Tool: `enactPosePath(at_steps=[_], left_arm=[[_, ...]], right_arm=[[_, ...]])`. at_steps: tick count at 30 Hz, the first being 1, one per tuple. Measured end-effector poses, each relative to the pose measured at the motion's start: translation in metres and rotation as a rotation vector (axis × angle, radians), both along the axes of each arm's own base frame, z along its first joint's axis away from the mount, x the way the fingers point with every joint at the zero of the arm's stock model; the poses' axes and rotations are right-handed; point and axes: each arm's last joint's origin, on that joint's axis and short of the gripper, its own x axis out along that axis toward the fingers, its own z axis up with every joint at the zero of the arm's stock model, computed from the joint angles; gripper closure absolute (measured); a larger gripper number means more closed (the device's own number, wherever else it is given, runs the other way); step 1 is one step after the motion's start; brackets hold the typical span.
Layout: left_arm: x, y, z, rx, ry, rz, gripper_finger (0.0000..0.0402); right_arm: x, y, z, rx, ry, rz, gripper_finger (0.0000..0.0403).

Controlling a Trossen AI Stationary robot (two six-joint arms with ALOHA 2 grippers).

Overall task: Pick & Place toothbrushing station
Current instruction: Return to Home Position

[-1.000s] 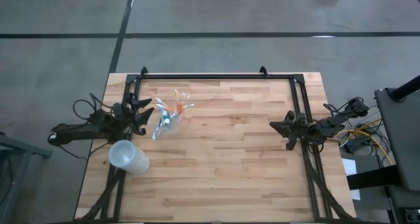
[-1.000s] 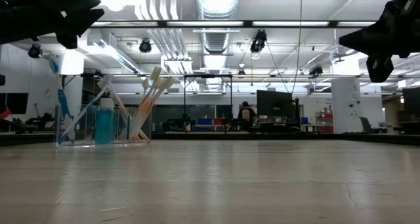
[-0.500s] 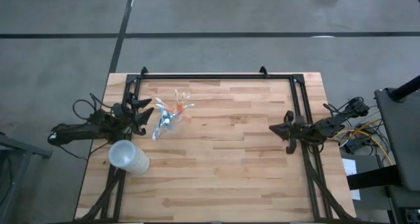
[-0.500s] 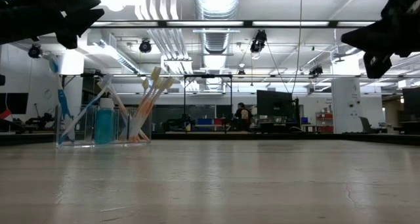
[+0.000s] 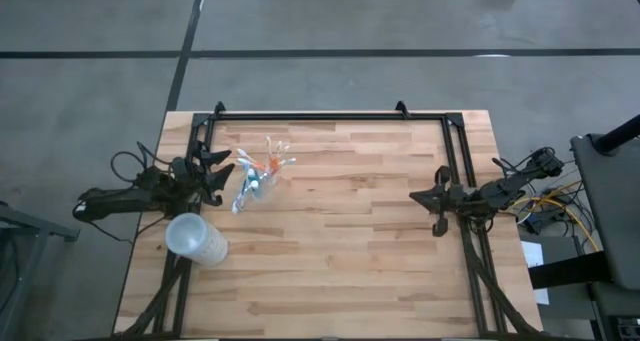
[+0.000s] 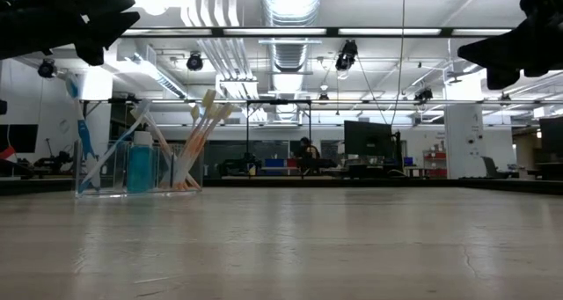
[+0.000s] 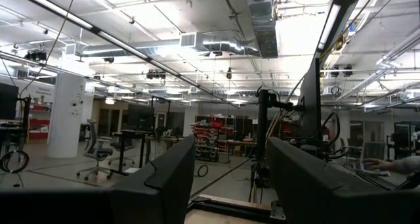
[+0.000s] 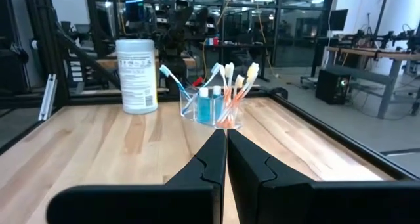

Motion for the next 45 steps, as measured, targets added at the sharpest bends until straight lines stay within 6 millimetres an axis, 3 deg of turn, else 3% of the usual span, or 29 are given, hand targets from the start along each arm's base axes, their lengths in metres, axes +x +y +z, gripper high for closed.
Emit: enactPosePath(at_steps=[45], left_arm=[[0.0, 0.0, -0.0001, 0.0, 0.0, 0.0, 0.0207]], right_arm=[[0.0, 0.0, 0.0, 0.032, -0.006, 0.001, 0.039]])
